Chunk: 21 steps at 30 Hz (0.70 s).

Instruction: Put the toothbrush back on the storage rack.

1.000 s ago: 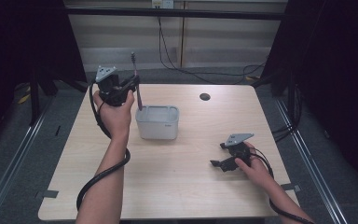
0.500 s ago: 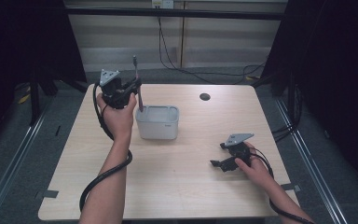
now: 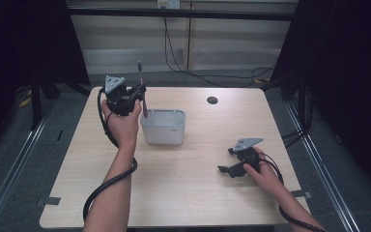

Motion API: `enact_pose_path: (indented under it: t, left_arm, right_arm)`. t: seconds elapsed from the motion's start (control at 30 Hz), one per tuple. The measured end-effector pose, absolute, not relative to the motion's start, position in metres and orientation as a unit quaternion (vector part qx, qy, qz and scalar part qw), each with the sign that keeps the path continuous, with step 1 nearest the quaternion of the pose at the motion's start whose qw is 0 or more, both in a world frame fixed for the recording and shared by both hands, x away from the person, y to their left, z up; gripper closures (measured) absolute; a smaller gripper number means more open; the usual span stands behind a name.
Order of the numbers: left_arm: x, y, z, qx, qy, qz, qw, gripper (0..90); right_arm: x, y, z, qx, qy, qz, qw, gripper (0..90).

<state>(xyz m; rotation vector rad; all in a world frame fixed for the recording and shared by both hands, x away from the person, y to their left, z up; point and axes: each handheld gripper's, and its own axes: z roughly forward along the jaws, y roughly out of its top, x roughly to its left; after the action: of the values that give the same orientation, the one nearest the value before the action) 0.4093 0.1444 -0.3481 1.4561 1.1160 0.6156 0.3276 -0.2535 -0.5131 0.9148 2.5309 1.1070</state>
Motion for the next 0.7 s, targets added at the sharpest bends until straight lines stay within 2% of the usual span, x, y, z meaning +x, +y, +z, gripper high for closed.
enact_pose_path:
  t: [0.7]
  left_arm:
    - [0.412,0.142,-0.363,0.627,0.481,0.264,0.553,79.4]
  right_arm:
    - [0.328,-0.253,-0.513,0.311,0.864,0.378,0.116,12.8]
